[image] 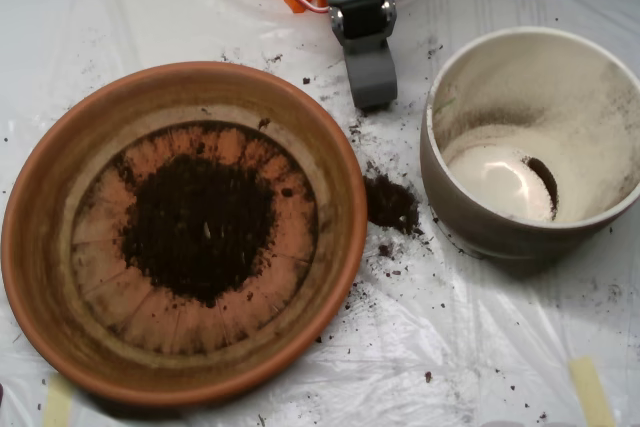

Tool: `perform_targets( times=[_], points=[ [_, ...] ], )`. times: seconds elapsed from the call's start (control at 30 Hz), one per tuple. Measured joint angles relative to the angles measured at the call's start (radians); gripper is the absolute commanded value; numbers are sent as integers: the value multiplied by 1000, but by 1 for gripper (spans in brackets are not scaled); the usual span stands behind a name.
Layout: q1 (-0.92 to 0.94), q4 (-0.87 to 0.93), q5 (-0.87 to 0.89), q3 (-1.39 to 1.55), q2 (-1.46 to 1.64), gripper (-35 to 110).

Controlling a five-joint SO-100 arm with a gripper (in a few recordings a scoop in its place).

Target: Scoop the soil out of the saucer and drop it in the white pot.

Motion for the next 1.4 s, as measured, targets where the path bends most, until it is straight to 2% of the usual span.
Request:
perform_targets(
  times=[0.03,0.13,0.27,1.4],
  points=[
    [-2,0,-8,0,6,0],
    [-8,-166,-141,18,94,0],
    [0,-221,-198,21,101,0],
    [2,-232,-207,21,101,0]
  ],
)
